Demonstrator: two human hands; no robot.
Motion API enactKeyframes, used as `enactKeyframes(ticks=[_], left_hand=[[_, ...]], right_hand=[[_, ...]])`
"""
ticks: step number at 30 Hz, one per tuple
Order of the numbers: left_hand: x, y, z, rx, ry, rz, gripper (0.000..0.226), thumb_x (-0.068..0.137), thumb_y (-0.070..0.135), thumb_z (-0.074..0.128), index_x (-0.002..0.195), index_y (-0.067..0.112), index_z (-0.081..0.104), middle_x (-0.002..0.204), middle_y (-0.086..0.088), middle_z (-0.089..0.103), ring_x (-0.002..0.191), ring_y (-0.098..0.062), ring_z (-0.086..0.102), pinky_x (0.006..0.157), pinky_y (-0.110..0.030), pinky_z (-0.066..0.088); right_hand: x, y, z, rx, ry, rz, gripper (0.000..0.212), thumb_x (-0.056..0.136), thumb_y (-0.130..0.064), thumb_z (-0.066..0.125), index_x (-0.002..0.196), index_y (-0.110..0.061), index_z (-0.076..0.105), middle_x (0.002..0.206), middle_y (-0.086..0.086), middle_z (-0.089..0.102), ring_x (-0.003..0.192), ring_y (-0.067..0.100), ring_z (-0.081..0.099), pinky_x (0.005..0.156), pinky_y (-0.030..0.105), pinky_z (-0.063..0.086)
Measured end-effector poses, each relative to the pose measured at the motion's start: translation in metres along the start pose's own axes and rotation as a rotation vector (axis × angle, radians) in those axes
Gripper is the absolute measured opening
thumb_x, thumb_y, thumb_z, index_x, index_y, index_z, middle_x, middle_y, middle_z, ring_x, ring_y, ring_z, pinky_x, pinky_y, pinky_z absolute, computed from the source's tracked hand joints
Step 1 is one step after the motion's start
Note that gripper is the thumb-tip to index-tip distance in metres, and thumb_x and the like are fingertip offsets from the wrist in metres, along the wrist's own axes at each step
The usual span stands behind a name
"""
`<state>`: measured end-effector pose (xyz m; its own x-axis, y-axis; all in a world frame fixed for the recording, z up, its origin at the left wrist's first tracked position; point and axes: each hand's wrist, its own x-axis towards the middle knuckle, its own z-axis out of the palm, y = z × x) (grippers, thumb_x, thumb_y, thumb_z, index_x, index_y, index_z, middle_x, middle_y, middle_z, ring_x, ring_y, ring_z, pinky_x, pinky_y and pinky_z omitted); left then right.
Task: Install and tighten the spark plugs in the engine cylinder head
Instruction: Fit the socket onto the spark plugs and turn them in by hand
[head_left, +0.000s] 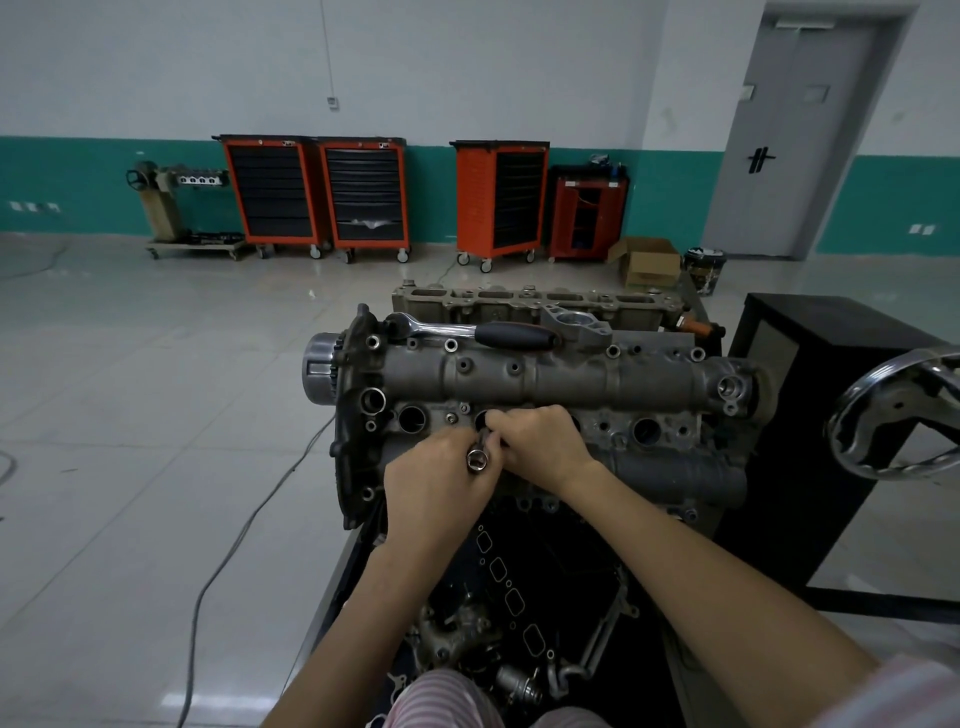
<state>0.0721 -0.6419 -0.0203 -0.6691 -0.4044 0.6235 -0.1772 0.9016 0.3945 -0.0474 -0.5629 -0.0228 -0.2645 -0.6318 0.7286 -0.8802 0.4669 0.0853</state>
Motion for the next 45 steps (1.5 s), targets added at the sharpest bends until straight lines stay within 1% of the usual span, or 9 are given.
enactKeyframes(ticks=[5,11,16,22,26,30,36,40,45], left_hand=[[0.0022,-0.0006,-0.0011,-0.081,-0.078,0.026,0.025,0.081,0.038,0.054,0.08,0.022,0.034,0.081,0.01,0.045,0.062,-0.015,0.046,0.047,-0.026,0.027],[0.0021,-0.0038,-0.0003,-0.033,-0.093,-0.042,0.041,0.081,0.065,0.044,0.065,0.028,0.035,0.065,0.01,0.047,0.062,-0.012,0.051,0.047,-0.025,0.027],[-0.0002,-0.0009,0.0018,-0.027,-0.017,-0.024,0.035,0.086,0.04,0.056,0.064,0.022,0.036,0.06,0.008,0.038,0.055,-0.019,0.048,0.043,-0.021,0.015],[0.0003,-0.0018,0.0026,-0.101,-0.114,-0.005,0.027,0.085,0.04,0.054,0.082,0.024,0.032,0.08,0.012,0.045,0.064,-0.013,0.048,0.045,-0.02,0.021],[0.003,-0.002,-0.0002,-0.041,-0.135,-0.08,0.042,0.08,0.066,0.043,0.067,0.027,0.033,0.06,0.011,0.042,0.059,-0.012,0.046,0.047,-0.026,0.025],[0.0005,0.0014,0.0009,0.059,-0.072,-0.055,0.036,0.089,0.051,0.045,0.069,0.021,0.046,0.065,0.003,0.057,0.067,-0.02,0.059,0.049,-0.028,0.025],[0.0015,0.0012,-0.0014,-0.018,-0.087,0.039,0.019,0.086,0.037,0.053,0.084,0.022,0.041,0.083,0.011,0.047,0.063,-0.01,0.042,0.045,-0.023,0.022],[0.0025,0.0006,-0.0014,0.005,-0.127,-0.033,0.033,0.085,0.054,0.047,0.072,0.027,0.033,0.07,0.011,0.043,0.061,-0.012,0.045,0.046,-0.026,0.024],[0.0008,0.003,-0.0024,0.058,-0.092,-0.058,0.041,0.087,0.053,0.046,0.059,0.024,0.046,0.052,0.009,0.043,0.055,-0.014,0.05,0.042,-0.019,0.019]], right_hand=[[0.0001,0.0,-0.0007,-0.01,-0.084,0.061,0.031,0.049,-0.018,0.081,0.065,-0.006,0.059,0.046,0.005,0.058,0.036,0.023,0.055,0.037,0.02,0.034],[-0.0004,0.0009,0.0002,0.018,0.014,-0.023,0.018,0.06,-0.015,0.072,0.054,-0.01,0.056,0.041,0.003,0.054,0.032,0.021,0.052,0.033,0.019,0.039],[-0.0008,0.0014,0.0008,0.028,0.016,0.015,0.015,0.066,-0.024,0.062,0.057,-0.012,0.059,0.043,0.003,0.056,0.035,0.022,0.055,0.035,0.021,0.04],[0.0008,-0.0013,-0.0006,-0.008,-0.058,0.052,0.035,0.043,-0.019,0.086,0.06,-0.008,0.057,0.043,0.003,0.056,0.034,0.022,0.054,0.035,0.019,0.035],[0.0001,0.0,-0.0013,-0.001,-0.019,-0.012,0.023,0.051,-0.014,0.079,0.055,-0.01,0.057,0.042,0.003,0.055,0.033,0.02,0.053,0.034,0.018,0.036],[-0.0004,0.0003,-0.0014,0.045,-0.014,0.019,0.025,0.069,-0.028,0.045,0.056,-0.012,0.06,0.042,0.002,0.055,0.035,0.022,0.054,0.035,0.019,0.038],[0.0004,0.002,-0.0007,0.032,-0.179,0.101,0.027,0.063,-0.017,0.074,0.08,-0.001,0.059,0.057,0.012,0.063,0.048,0.03,0.061,0.044,0.027,0.037],[0.0002,-0.0016,-0.0021,0.006,-0.091,0.03,0.026,0.049,-0.012,0.081,0.06,-0.008,0.058,0.044,0.003,0.056,0.035,0.022,0.055,0.035,0.018,0.034],[-0.0009,0.0008,-0.0015,-0.005,-0.018,0.004,0.025,0.069,-0.027,0.042,0.054,-0.013,0.058,0.042,0.001,0.054,0.034,0.02,0.053,0.035,0.016,0.034]])
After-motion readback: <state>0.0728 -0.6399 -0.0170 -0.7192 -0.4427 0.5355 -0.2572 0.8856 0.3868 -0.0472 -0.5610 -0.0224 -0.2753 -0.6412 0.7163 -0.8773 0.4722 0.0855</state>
